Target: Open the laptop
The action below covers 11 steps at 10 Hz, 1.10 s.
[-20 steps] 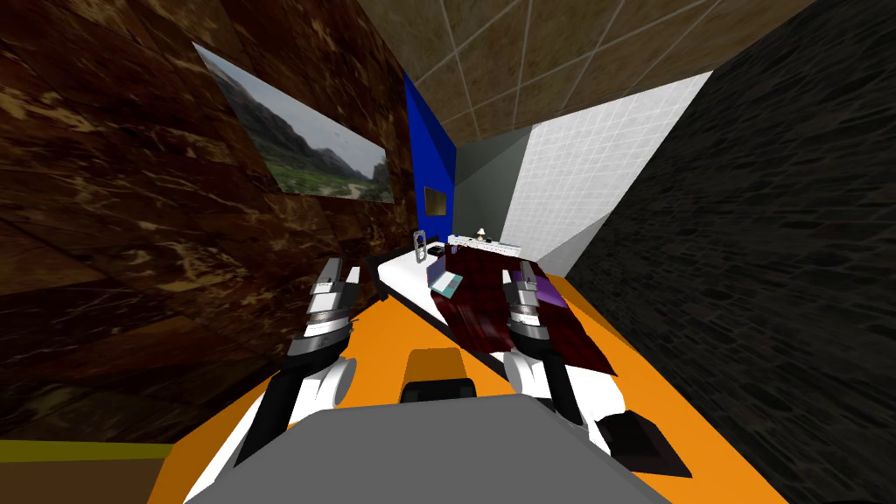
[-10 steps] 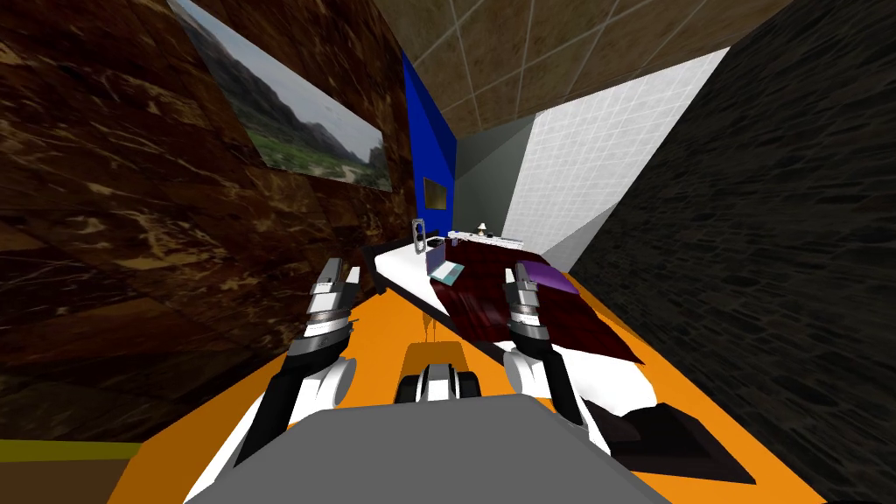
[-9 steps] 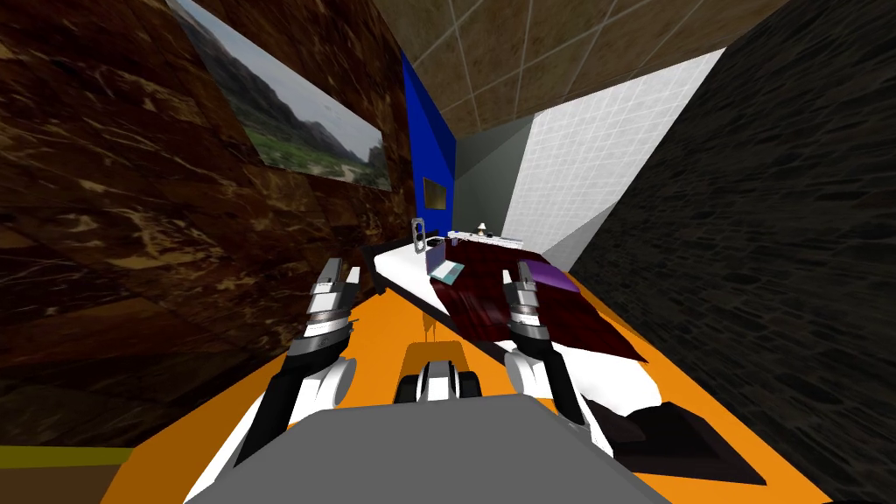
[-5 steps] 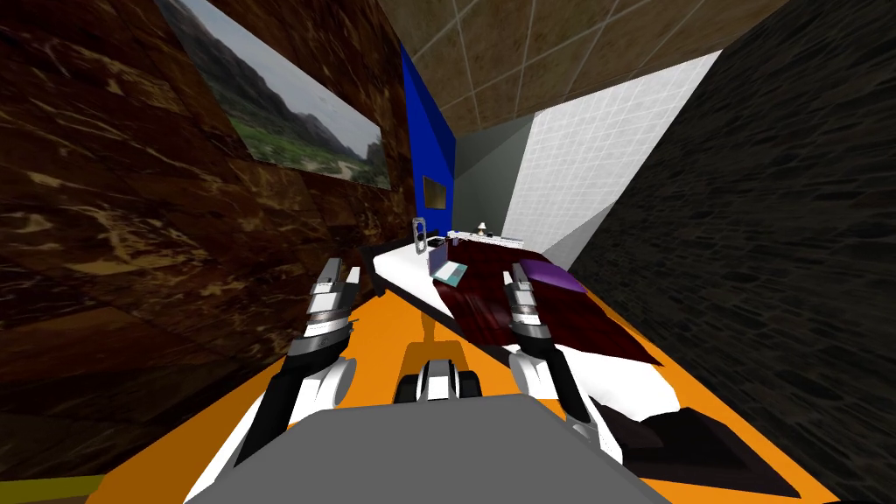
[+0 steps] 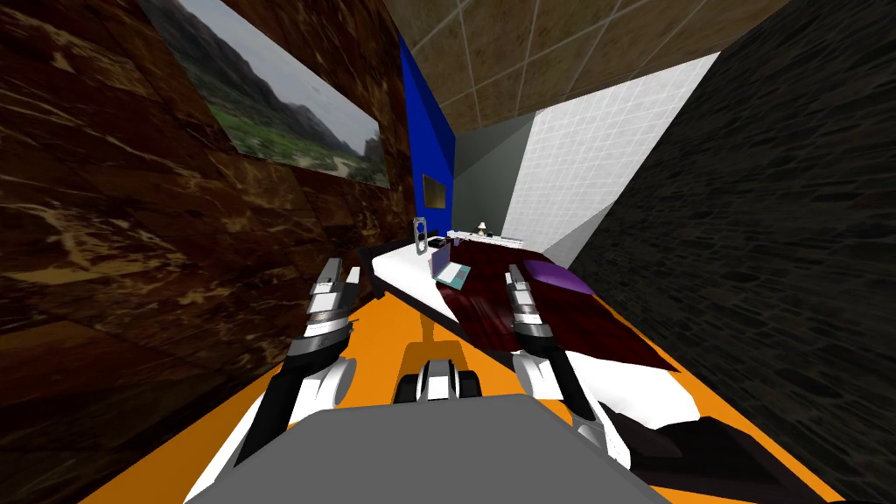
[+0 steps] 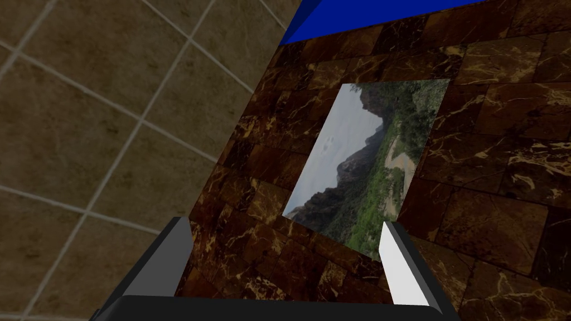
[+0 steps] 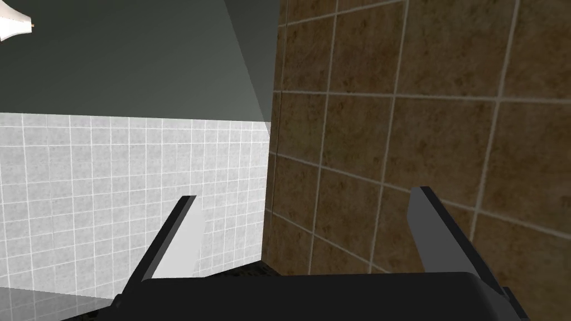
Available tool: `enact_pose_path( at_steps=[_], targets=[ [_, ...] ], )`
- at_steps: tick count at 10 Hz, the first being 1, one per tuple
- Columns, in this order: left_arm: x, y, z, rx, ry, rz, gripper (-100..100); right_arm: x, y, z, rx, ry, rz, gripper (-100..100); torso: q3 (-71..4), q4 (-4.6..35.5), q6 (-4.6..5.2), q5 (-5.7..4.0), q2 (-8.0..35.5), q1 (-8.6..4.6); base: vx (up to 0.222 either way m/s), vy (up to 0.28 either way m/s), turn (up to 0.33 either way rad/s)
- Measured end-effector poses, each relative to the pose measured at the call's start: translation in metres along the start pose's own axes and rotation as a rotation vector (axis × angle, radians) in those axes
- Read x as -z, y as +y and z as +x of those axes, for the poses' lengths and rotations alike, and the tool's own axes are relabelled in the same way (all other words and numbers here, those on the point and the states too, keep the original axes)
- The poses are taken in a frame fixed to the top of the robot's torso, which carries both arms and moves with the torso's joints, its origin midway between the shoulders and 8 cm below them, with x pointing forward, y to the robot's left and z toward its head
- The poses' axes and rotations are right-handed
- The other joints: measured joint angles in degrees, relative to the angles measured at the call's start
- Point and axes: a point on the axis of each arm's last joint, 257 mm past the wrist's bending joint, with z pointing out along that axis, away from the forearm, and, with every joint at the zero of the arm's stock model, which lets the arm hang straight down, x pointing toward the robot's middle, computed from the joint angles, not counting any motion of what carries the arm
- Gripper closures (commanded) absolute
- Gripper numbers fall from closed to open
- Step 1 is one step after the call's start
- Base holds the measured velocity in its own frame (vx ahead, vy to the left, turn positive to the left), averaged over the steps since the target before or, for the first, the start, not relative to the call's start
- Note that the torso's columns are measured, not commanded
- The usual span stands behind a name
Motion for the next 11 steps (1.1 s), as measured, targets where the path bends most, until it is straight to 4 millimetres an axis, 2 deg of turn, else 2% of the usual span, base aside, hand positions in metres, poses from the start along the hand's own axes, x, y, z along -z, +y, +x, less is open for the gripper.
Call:
enact_pose_path(
  at_steps=[11],
  targets=[
    [0.000,0.000,0.000,0.000,0.000,0.000,0,0.002,-0.027,-0.010,0.359,0.055,0.076,-100,-0.03,-0.01,-0.01,-0.01,-0.03,-0.04,0.074,0.105,-0.042]
  ],
)
